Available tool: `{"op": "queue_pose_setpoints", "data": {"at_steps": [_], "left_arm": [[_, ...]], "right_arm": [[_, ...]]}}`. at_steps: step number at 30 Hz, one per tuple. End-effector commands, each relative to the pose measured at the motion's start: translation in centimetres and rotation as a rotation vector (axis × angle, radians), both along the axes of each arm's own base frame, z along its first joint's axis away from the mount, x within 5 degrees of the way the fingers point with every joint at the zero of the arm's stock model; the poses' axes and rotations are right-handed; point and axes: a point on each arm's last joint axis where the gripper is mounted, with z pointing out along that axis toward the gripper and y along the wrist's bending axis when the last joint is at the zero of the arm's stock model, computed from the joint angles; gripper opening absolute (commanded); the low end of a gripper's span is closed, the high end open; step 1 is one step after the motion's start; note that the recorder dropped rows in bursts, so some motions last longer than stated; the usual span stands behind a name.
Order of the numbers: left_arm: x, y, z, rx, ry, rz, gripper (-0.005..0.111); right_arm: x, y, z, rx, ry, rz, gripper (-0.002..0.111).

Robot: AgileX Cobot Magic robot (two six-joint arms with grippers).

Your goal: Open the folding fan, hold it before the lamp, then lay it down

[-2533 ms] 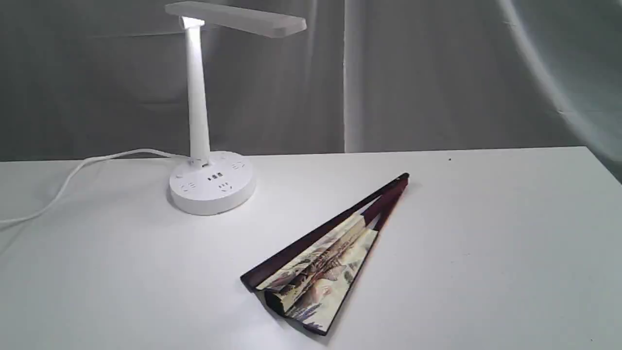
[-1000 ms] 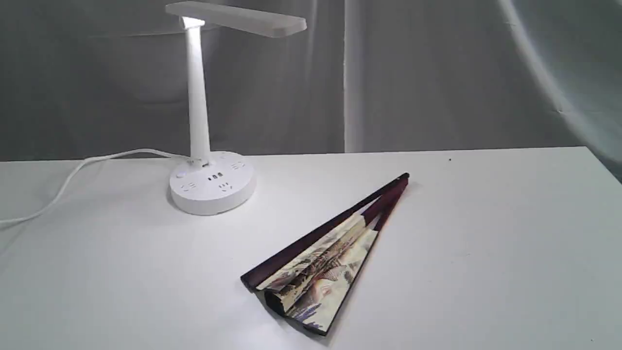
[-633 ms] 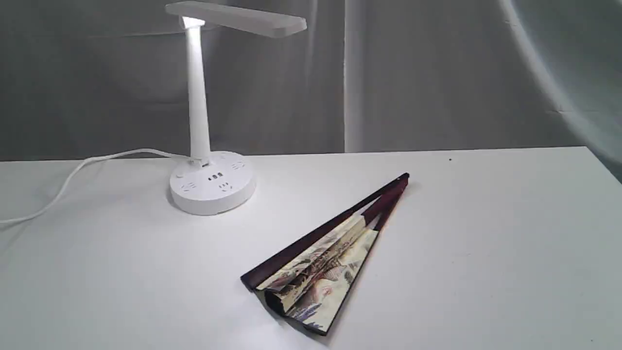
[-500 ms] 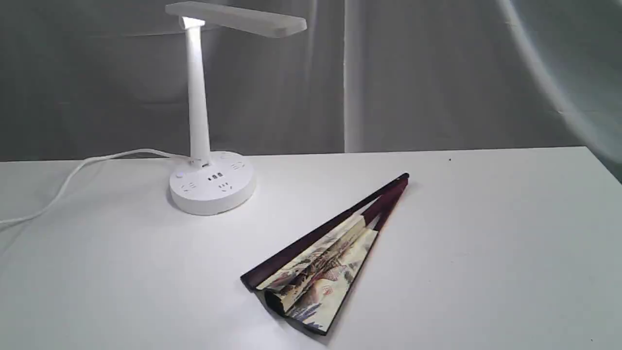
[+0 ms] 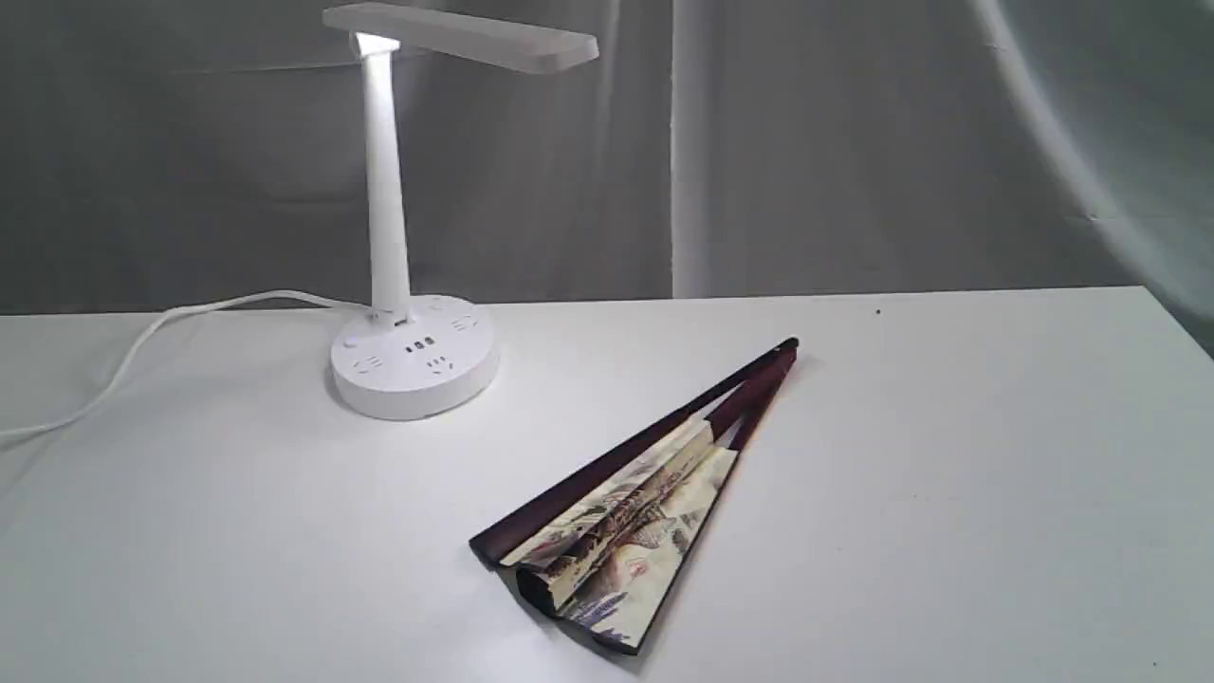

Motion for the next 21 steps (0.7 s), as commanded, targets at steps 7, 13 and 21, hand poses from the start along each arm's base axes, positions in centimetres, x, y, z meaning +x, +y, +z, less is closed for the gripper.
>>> {"op": "queue_pose_setpoints", "data": {"at_steps": [7, 13, 21], "left_arm": [[3.3, -0.2, -1.7, 0.043, 0.187, -0.044, 0.02], [5.6, -0.3, -0.3, 0.071, 0.237, -0.077, 0.019], [8.9, -1.2, -0.9, 0.037, 0.266, -0.172, 0.022]], "right_arm": [[2.0, 0.1, -0.9, -0.015, 0.147, 0.044, 0.0], [3.6, 0.2, 1.3, -0.015, 0.168, 0.071, 0.005], [6.0, -0.1, 1.1, -0.026, 0.134, 0.043, 0.032]]}}
